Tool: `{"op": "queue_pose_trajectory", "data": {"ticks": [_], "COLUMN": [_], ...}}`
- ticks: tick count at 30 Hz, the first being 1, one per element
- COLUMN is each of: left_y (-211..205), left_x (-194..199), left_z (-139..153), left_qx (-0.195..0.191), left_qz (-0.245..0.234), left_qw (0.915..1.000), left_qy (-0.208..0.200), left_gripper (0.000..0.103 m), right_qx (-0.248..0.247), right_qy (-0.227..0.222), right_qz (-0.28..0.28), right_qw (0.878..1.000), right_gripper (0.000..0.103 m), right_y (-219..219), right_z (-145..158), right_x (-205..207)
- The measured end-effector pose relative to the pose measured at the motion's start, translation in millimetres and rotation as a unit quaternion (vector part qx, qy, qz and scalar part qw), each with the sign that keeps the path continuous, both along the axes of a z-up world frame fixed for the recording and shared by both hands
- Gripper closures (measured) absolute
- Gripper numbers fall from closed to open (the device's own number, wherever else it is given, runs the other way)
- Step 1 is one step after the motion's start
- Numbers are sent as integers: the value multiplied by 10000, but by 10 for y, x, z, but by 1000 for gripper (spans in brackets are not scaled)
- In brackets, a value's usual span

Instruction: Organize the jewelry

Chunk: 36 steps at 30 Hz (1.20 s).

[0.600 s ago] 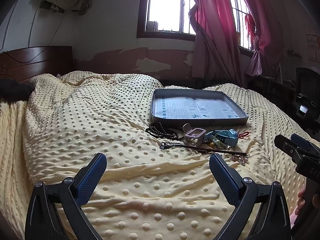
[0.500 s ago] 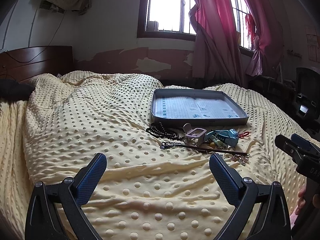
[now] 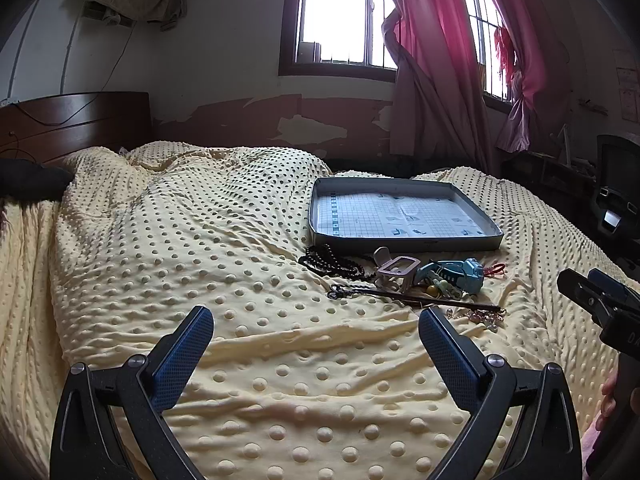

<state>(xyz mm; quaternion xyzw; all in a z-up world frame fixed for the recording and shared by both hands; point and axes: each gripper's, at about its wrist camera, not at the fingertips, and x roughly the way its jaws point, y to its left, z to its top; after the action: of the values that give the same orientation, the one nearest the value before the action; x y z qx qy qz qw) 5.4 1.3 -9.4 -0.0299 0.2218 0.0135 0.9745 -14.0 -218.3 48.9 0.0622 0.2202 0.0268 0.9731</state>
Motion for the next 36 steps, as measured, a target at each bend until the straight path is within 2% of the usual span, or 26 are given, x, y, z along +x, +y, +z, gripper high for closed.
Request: {"op": "queue_pose_trajectory", "data": {"ticks": [36], "left_y": [-12], "left_x": [43], "left_z": [-52], "left_qx": [20], "left_qz": [19], "left_qw": [10000], "left_qy": [94], "left_gripper": [0], "right_qx": [92], "right_qy": [-1], "right_qz": [43], "right_qw": [9999], "right_gripper": [1], "right_y": [-13], "right_z": [4], "right_x": [-13]}}
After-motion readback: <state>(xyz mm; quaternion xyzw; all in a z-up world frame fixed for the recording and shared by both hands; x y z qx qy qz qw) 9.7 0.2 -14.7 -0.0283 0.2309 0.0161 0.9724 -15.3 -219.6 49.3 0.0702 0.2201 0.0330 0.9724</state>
